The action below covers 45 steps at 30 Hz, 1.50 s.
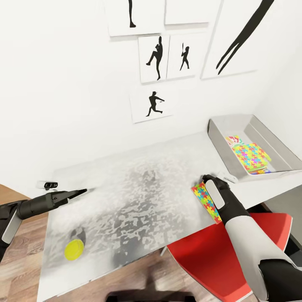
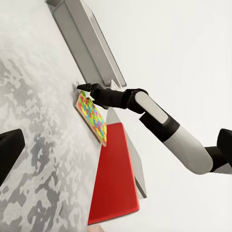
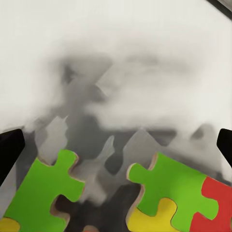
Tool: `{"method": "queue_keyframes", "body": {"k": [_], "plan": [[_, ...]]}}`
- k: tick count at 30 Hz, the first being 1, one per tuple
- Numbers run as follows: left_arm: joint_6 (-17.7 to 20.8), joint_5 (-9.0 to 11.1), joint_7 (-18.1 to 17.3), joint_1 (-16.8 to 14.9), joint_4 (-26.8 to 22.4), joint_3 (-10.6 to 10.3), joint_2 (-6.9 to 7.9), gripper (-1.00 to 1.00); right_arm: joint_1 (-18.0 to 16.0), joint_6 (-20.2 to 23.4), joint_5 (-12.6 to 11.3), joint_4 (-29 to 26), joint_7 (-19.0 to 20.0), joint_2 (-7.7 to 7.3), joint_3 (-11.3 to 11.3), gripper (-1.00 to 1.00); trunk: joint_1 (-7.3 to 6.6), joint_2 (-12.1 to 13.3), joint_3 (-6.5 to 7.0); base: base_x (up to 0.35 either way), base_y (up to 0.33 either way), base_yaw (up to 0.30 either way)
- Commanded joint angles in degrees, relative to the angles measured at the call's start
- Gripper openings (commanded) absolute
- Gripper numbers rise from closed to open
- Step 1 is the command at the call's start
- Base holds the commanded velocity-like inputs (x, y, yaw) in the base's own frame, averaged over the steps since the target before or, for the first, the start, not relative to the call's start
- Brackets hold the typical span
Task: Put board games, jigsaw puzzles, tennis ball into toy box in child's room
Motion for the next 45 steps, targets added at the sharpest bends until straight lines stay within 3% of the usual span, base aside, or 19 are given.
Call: {"method": "queue_keyframes", "body": {"k": [1, 45], "plan": [[0.61, 0.00, -0.20, -0.03, -0.01, -0.02, 0.02, 1.00, -0.04, 0.31, -0.36, -0.07, -0.45, -0.08, 0.29, 1.00, 0.03, -0.10, -0.09, 0.000, 0.000, 0.000], [0.61, 0.00, -0.20, -0.03, -0.01, -0.02, 0.02, 1.00, 0.05, 0.37, -0.32, -0.16, -0.45, -0.14, 0.29, 1.00, 0.03, -0.10, -0.09, -0.058, 0.078, 0.000]]}}
